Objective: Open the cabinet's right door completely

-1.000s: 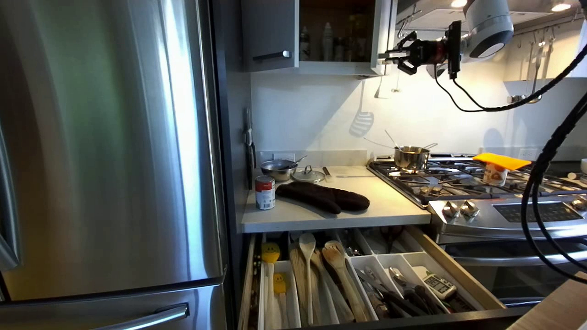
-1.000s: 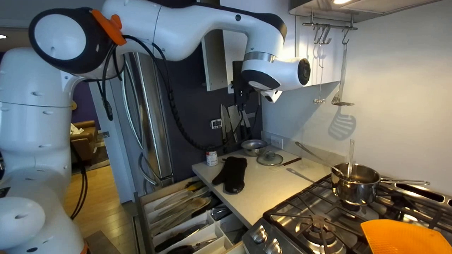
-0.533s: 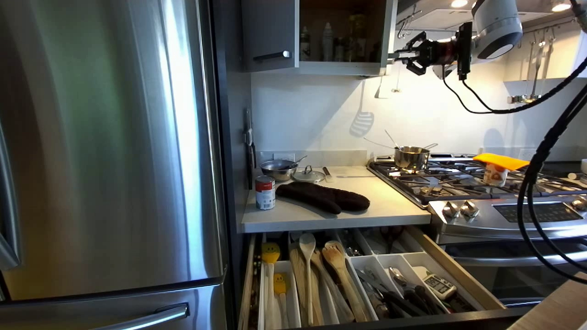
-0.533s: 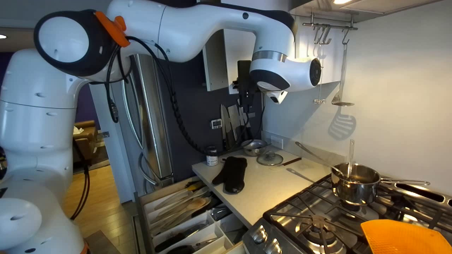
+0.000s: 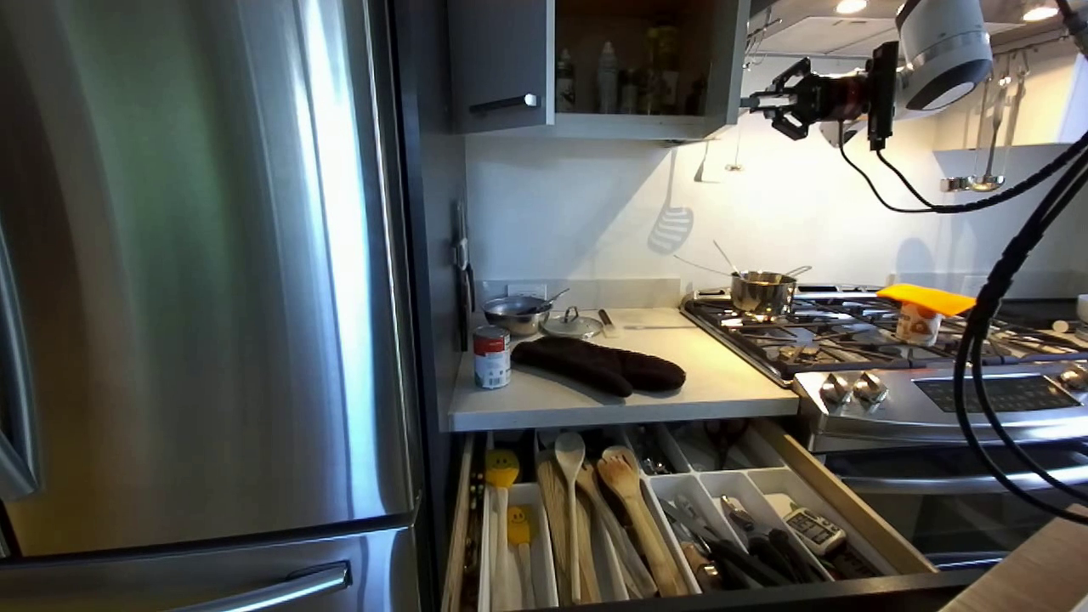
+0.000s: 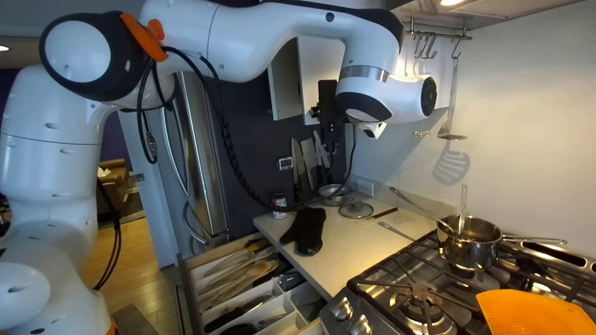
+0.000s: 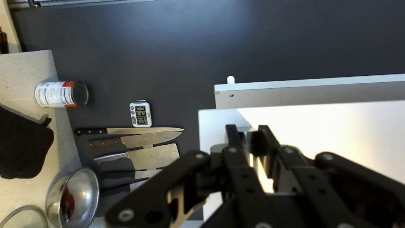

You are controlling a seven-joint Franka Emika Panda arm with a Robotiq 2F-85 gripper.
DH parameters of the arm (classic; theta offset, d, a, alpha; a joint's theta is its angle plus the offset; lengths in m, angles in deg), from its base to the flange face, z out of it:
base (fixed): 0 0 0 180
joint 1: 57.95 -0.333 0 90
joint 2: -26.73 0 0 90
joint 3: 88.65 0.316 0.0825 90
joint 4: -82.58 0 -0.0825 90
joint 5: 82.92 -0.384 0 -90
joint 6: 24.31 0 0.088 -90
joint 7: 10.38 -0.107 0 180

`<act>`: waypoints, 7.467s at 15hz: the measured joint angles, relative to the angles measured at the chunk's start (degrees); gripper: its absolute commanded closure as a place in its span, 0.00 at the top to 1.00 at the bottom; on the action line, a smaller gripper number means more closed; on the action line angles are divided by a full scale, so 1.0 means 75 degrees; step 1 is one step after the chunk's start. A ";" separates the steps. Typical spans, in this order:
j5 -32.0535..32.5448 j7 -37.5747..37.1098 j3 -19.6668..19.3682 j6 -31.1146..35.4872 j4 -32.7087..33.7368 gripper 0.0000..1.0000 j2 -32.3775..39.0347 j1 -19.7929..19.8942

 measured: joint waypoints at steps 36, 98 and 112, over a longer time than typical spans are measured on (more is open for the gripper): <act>0.6538 -0.1461 -0.0727 0.2431 -0.1773 1.00 -0.3816 -0.0052; 1.6239 -1.0400 0.3492 0.8759 -0.2691 1.00 -0.5261 -0.0546; 1.6605 -1.0760 0.3085 0.8489 -0.2572 1.00 -0.5118 -0.0866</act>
